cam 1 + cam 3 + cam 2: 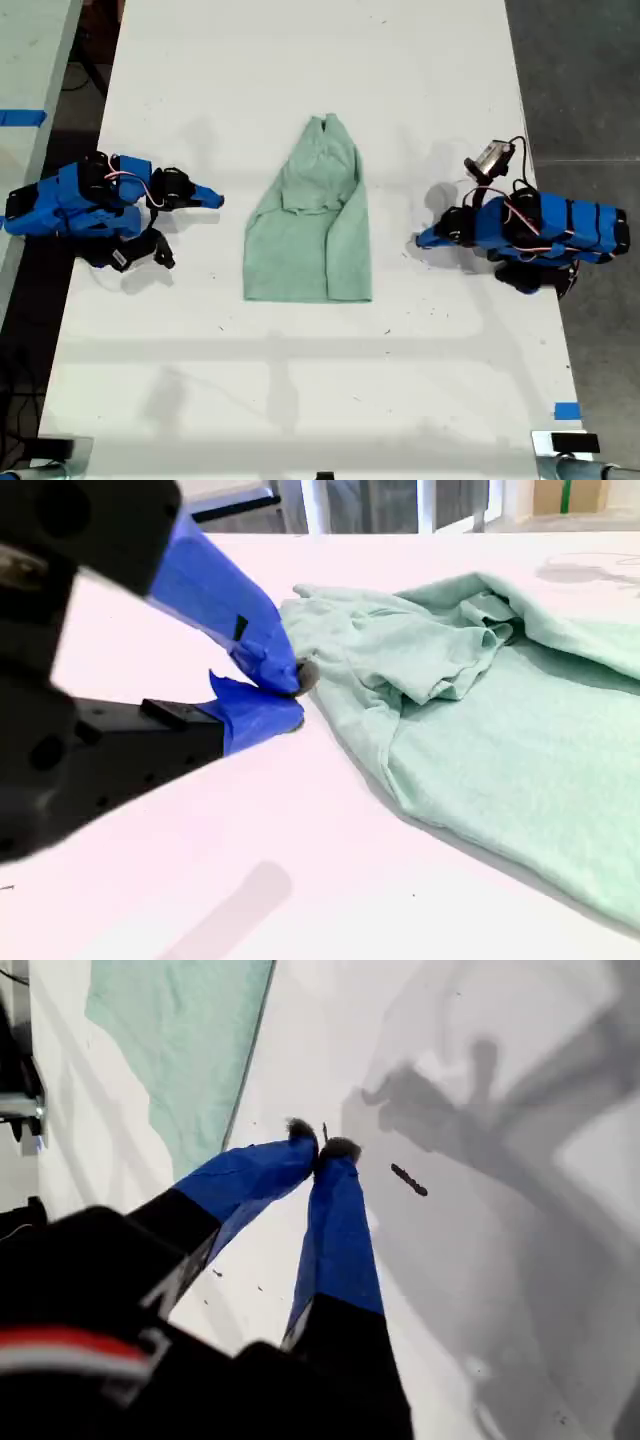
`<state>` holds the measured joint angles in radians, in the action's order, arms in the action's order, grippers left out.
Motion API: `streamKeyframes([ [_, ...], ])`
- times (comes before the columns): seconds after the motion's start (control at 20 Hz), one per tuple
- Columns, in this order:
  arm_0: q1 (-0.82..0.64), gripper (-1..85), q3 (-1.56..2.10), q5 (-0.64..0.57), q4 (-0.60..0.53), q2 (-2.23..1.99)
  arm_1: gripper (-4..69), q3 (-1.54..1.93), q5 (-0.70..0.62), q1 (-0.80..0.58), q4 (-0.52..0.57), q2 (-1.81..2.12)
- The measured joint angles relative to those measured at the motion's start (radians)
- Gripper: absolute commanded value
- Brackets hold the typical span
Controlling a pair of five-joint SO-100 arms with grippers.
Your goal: Fold t shirt
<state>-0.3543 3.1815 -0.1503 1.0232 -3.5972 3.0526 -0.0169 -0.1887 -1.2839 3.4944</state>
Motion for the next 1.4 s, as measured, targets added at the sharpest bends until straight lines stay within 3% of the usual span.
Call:
streamKeyframes([
  [1.4, 0.0, -0.1, 0.0, 0.0, 0.0, 0.0, 2.4, 0.002, 0.005, 0.0, -0.006, 0.0],
])
